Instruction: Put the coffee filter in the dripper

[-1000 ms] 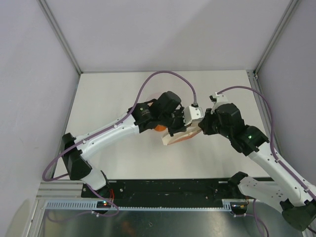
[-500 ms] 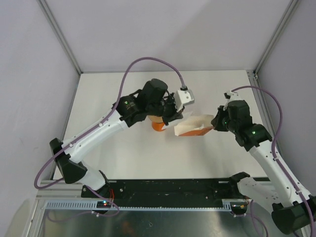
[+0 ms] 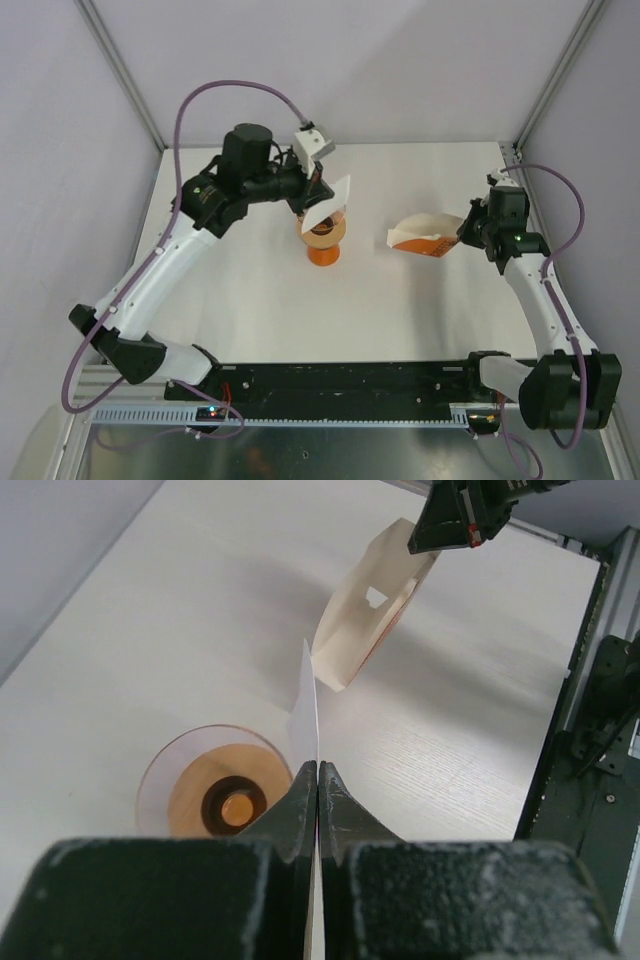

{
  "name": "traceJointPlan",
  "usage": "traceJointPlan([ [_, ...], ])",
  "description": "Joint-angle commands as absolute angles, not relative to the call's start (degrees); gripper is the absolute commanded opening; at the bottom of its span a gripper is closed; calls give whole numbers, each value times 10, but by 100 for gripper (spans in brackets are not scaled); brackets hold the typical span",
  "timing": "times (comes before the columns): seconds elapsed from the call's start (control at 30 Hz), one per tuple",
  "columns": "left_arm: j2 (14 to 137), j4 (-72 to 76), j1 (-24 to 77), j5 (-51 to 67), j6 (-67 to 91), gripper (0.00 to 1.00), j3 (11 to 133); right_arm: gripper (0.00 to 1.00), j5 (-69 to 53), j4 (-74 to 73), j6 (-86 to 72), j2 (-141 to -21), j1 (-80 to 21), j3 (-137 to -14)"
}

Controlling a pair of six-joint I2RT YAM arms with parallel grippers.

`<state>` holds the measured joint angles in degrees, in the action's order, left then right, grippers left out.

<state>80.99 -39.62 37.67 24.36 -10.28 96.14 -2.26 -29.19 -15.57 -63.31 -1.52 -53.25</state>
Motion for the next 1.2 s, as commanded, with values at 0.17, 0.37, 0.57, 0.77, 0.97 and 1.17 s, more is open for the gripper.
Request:
traceJointPlan([
  [0.17, 762, -401, 289, 272, -77, 0, 982, 0, 22, -188, -128, -726, 43, -542],
  [0.37, 763, -409, 278, 268, -78, 0, 986, 0, 82, -212, -97, -791, 46, -578],
  [0.57, 768, -416, 278, 274, -75, 0, 995, 7, 86, -212, -92, -830, 49, -583],
  [0.77, 770, -420, 278, 269, -81, 0, 1000, 25, 80, -214, -93, -825, 45, -584],
  [0.97, 775, -420, 278, 276, -80, 0, 999, 36, 81, -218, -87, -792, 32, -593],
  [1.17, 774, -420, 277, 275, -82, 0, 1000, 43, 82, -235, -75, -771, 19, -620],
])
